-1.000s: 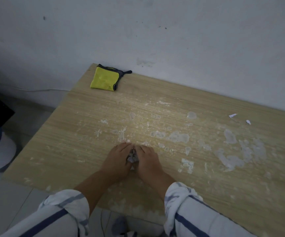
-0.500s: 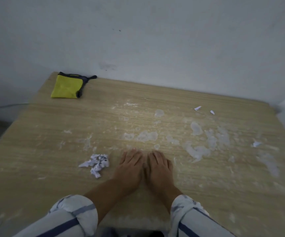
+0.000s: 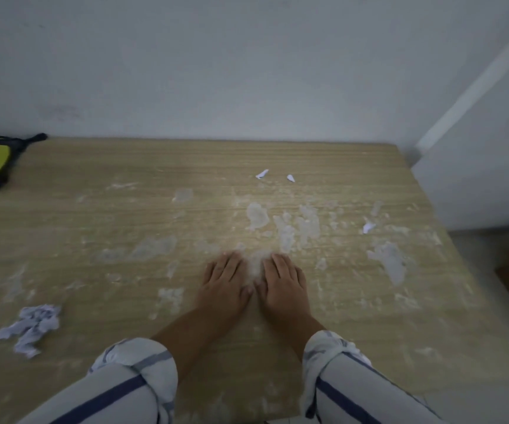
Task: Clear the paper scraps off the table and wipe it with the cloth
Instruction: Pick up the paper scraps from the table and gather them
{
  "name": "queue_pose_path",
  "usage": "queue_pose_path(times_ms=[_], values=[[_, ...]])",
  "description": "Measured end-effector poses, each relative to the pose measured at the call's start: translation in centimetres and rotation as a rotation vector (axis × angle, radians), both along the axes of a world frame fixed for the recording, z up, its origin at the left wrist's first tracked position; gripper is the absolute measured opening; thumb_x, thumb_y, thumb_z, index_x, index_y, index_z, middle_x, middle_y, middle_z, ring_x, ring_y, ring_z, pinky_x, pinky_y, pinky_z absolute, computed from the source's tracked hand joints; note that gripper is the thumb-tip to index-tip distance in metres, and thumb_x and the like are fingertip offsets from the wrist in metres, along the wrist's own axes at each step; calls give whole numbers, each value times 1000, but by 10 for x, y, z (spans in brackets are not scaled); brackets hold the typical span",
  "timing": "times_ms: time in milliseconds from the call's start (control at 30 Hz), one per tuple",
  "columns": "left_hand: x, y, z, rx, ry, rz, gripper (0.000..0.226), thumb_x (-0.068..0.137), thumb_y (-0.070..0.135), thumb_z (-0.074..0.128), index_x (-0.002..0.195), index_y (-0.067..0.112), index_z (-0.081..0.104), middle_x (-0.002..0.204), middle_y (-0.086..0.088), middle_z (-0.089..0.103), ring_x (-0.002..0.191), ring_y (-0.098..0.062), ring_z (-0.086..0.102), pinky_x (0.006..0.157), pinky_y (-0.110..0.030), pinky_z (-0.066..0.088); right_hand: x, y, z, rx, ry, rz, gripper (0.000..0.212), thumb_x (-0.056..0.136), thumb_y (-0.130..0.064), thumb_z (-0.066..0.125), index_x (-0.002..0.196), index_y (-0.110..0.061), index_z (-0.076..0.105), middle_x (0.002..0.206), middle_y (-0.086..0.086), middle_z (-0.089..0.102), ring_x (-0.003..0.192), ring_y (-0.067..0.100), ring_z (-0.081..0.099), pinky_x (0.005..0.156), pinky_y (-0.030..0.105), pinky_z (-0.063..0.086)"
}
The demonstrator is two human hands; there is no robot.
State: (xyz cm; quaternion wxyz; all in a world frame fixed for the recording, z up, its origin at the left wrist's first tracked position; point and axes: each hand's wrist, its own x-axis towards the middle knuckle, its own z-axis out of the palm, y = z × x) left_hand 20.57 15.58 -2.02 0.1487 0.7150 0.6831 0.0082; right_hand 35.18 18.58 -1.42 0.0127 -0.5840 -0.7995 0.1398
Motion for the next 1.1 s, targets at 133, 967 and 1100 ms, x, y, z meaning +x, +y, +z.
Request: queue_pose_path(times_ms=[133,967,1100], values=[[39,23,-2,23,-38,-22,63,85,46,27,130,10,54,137,-11,52,130,-32,44,105,-48,29,40,18,2,-29,40,-1,72,85,-49,11,140,-12,35,150,11,33,142,27,23,114,44,16],[118,118,-6,90,-60,-125,67,92,49,15,148,14,18,158,-6,12,146,-24,1,114,-39,-7,137,141,17,-29,114,-445,41,93,-14,35,133,-8,42,146,13,33,135,32,26,111,43,23],[111,132,-7,108,-78,-103,71,89,51,13,147,12,23,156,-8,18,146,-24,7,113,-37,-5,116,151,5,90,211,-263,19,86,-4,49,96,1,65,102,17,62,99,32,51,88,37,41]])
